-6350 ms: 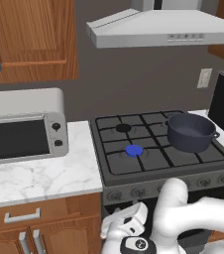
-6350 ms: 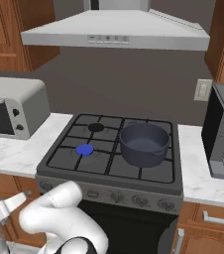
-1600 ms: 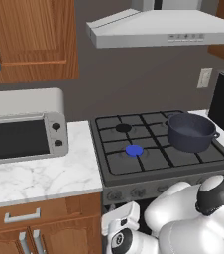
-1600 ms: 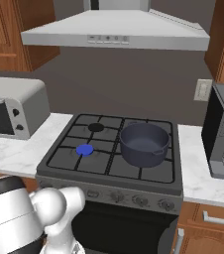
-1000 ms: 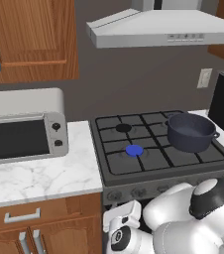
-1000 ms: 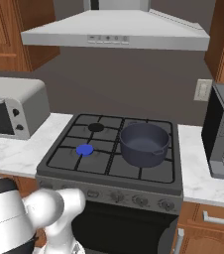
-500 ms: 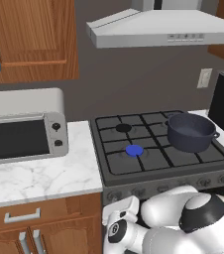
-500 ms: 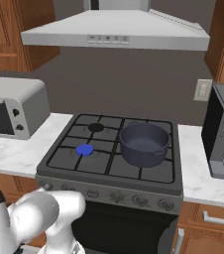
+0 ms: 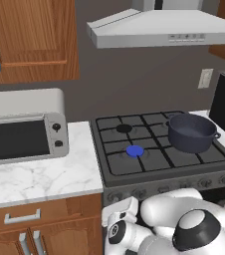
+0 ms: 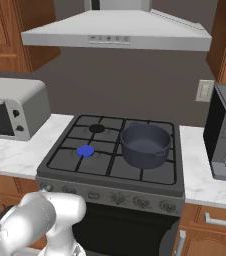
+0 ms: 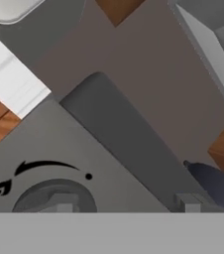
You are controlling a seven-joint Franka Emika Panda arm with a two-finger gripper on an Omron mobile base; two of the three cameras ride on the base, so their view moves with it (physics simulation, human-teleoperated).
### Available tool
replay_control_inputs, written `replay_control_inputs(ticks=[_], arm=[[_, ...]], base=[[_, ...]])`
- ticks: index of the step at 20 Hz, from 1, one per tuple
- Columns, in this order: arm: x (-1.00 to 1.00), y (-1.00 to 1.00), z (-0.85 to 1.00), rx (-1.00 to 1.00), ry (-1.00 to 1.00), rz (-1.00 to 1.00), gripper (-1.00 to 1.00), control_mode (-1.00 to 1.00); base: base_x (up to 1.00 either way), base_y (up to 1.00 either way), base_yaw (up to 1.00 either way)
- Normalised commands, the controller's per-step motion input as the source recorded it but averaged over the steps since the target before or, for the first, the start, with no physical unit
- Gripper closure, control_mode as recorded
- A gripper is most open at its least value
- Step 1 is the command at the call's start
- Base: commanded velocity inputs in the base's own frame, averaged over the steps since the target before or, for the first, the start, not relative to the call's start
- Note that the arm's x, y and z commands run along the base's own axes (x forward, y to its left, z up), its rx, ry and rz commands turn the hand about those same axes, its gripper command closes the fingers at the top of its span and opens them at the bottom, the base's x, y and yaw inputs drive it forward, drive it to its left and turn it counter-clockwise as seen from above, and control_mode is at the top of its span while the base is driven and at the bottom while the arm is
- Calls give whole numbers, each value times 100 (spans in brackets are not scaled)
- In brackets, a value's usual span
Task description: Turn off the front left burner of the stove.
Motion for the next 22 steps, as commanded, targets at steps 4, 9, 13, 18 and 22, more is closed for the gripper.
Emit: replay_control_inputs(ticks=[4, 9, 13, 18, 22], arm=[[18, -5, -4, 0, 3, 5, -100, -100], [11, -16, 0, 0, 4, 5, -100, -100], [0, -15, 0, 0, 5, 4, -100, -100], [0, -8, 0, 0, 3, 5, -100, -100], [0, -1, 0, 0, 5, 6, -100, -100]], base=[[0, 0, 0], [0, 0, 0], [0, 0, 0], [0, 0, 0], [0, 0, 0]])
